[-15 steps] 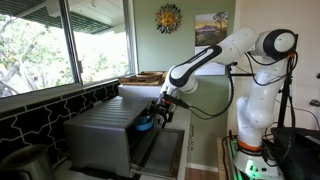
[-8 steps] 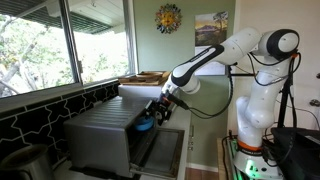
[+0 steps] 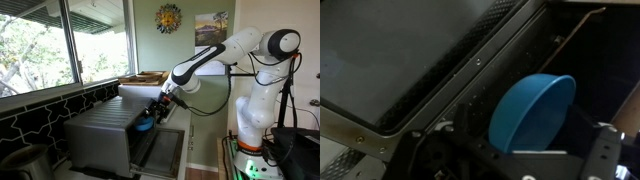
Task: Open the microwave door of the microwave on the left and then put the blue bowl inside
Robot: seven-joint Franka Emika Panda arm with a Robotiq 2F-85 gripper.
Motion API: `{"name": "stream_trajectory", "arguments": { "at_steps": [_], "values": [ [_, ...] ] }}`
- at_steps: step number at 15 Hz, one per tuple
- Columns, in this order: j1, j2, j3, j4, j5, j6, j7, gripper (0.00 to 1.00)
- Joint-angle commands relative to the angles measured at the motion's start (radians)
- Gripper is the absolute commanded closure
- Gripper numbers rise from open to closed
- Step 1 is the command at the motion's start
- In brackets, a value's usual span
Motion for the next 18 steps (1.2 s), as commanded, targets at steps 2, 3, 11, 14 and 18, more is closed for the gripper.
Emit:
{"name": "stream_trajectory", "arguments": {
  "at_steps": [2,3,11,14,18],
  "values": [
    [0.023,-0.047,-0.034,-0.030,-0.039,-0.030,-0.175,0.00],
    [0.020,-0.058,-0.038,-0.033,-0.059,-0.046,-0.202,0.00],
    [-0.015,-0.261,-0.104,-0.038,-0.442,-0.433,-0.277,0.00],
    [-0.013,-0.362,-0.131,-0.014,-0.540,-0.603,-0.307,0.00],
    [-0.005,-0.483,-0.163,0.026,-0.591,-0.735,-0.376,0.00]
  ]
}}
